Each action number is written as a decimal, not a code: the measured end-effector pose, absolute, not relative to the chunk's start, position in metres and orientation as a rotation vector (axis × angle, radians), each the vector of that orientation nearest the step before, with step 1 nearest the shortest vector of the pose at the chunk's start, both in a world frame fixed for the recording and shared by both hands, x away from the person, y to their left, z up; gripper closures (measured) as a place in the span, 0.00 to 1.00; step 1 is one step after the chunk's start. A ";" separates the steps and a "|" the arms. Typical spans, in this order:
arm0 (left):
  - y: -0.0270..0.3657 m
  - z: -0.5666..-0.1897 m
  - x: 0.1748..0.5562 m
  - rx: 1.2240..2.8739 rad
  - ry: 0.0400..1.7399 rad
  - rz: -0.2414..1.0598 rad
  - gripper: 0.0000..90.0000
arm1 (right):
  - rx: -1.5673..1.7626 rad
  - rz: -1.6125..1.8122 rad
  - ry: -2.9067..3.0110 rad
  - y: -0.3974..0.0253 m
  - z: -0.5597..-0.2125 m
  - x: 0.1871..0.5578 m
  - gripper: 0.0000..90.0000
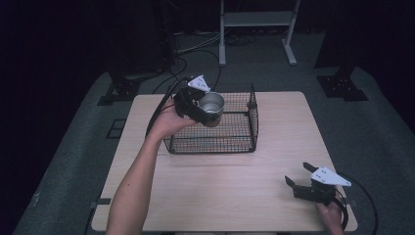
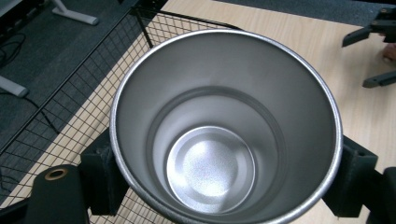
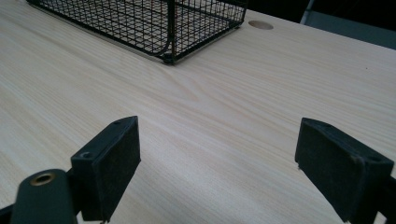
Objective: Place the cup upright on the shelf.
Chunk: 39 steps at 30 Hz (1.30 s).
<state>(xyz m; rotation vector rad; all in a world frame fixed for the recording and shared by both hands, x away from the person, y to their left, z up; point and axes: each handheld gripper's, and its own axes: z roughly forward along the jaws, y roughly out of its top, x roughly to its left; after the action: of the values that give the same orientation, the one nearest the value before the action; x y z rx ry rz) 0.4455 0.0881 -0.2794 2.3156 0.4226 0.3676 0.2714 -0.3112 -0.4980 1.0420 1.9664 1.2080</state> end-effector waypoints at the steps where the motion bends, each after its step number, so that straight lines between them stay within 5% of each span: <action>1: 0.087 -0.281 0.448 2.316 0.433 0.365 0.20 | 1.041 1.208 1.967 -0.311 -0.498 0.271 0.15; 39: 0.070 -0.350 0.523 2.368 0.639 0.300 0.20 | 1.046 1.221 1.968 -0.312 -0.498 0.271 0.15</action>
<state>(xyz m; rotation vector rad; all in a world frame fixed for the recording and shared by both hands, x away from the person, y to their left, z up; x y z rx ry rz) 0.5228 0.0696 -0.3496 2.3685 0.6388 0.3001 0.2712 -0.3121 -0.4979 1.0457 1.9678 1.2212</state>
